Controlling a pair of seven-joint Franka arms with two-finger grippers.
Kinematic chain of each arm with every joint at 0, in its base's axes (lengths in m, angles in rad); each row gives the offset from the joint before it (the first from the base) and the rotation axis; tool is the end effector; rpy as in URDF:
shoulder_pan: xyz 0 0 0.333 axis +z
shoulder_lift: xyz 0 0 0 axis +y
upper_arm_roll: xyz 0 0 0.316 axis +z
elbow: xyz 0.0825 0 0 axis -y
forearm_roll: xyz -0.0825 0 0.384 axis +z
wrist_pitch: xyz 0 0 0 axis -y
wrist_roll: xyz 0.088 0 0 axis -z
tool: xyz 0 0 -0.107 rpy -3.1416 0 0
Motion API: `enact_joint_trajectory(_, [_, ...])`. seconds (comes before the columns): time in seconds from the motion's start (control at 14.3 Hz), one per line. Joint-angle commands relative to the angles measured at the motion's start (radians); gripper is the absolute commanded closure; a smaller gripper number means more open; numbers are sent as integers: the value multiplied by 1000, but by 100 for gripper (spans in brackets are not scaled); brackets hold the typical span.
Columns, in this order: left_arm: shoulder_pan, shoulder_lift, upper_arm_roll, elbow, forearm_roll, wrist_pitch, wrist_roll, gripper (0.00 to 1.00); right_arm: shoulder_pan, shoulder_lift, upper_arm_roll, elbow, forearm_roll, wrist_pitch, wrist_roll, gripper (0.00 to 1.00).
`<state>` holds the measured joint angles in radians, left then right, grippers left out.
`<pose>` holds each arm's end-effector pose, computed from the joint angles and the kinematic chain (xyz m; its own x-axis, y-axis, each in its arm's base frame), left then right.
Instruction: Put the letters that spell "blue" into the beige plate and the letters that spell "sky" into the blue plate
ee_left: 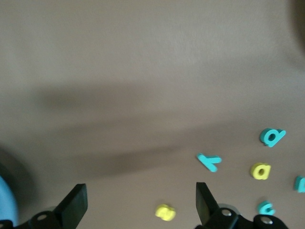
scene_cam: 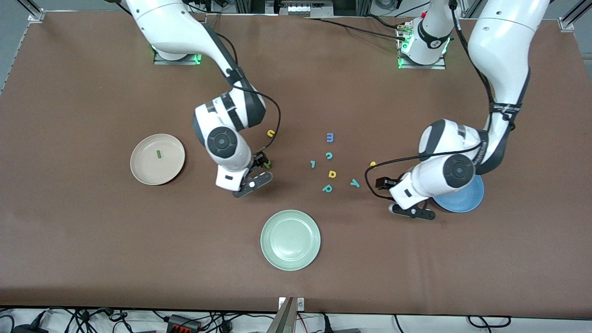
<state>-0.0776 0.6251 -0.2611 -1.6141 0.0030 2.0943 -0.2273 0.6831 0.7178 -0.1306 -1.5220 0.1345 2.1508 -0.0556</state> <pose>0.6456 -0.2047 0.2610 0.9841 -0.0833 -0.1568 -0.0654 -0.9911 0.1164 0.5865 0.3843 0.2321 0.8450 0.5287 -0.0807 0.5285 -0.8485 -0.0248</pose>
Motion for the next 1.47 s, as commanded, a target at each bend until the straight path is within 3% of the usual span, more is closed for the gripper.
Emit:
enact_joint_trajectory(0.0, [-7,-18,5,-61,0,-57,-64,0,36,44,-4,17,-12,43,-18,0])
enact_joint_trajectory(0.14, [-77,-59,8,-183,6,52,-98,0,62,54,-4,3,-10,50,-16,0])
enact_joint_trajectory(0.21, [-91,-71,13,-244,9,117,-140,0,64,54,-4,-4,-10,49,-18,7])
enact_joint_trajectory(0.49, [-77,-99,17,-432,17,349,-156,0,91,52,-4,-71,-13,64,-23,18])
enact_joint_trajectory(0.7, [-74,-120,19,-454,17,349,-153,1,112,46,-6,-112,-13,119,-24,27])
enact_joint_trajectory(0.84, [-74,-119,19,-454,17,351,-155,21,108,48,-6,-110,-13,138,-24,29])
enact_joint_trajectory(1.05, [-76,-108,20,-449,23,357,-153,25,104,37,-7,-107,-13,132,-24,35])
enact_joint_trajectory(1.4, [-77,-93,19,-451,38,392,-155,49,116,32,-12,-106,-13,136,-24,39])
